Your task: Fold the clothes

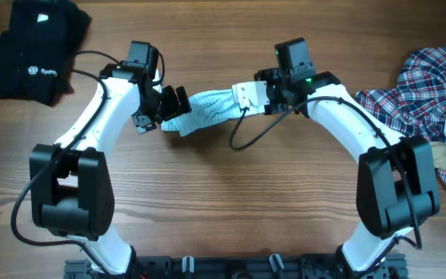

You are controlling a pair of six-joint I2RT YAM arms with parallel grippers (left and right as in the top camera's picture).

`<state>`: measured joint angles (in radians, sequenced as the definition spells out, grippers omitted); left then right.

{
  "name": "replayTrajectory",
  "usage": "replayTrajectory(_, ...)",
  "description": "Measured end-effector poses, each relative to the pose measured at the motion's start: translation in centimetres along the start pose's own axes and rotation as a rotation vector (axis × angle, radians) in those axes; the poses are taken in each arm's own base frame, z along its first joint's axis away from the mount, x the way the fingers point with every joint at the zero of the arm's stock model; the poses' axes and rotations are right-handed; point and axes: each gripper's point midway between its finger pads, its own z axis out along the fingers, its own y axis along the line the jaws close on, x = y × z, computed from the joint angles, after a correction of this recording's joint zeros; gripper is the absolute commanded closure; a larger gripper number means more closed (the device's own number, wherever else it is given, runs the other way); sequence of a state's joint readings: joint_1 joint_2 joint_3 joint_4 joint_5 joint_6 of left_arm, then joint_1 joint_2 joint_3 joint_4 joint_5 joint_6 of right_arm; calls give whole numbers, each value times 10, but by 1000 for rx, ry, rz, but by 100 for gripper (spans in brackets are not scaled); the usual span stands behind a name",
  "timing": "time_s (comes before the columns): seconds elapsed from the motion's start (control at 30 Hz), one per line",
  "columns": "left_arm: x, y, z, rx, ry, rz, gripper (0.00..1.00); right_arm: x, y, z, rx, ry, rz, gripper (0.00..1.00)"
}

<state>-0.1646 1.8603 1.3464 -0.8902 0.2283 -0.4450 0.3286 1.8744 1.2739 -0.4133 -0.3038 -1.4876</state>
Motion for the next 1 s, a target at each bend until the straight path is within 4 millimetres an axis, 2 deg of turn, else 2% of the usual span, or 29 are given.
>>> replayTrajectory(0.13,0,0,0,0,0,0,0,13,8,2,-19,62,-55,96)
replayTrajectory(0.27,0,0,0,0,0,0,1,15,9,2,-22,72,-67,96)
replayTrajectory(0.5,0,0,0,0,-1,0,0,11,12,2,-31,48,63,95)
replayTrajectory(0.53,0,0,0,1,0,0,0,11,12,2,-31,48,77,90)
replayTrajectory(0.57,0,0,0,0,-1,0,0,11,12,2,-30,48,87,63)
replayTrajectory(0.6,0,0,0,0,-1,0,0,11,12,2,-29,48,104,67)
replayTrajectory(0.63,0,0,0,0,-1,0,0,11,12,2,-28,48,124,79)
replayTrajectory(0.67,0,0,0,0,-1,0,0,11,12,2,-29,47,141,84)
replayTrajectory(0.87,0,0,0,1,-1,0,0,10,10,2,-21,43,225,83)
replayTrajectory(0.97,-1,-1,0,2,-4,1,0,10,-6,2,50,33,303,83)
replayTrajectory(1.0,-1,-1,0,2,-4,1,0,11,-15,2,89,32,347,88)
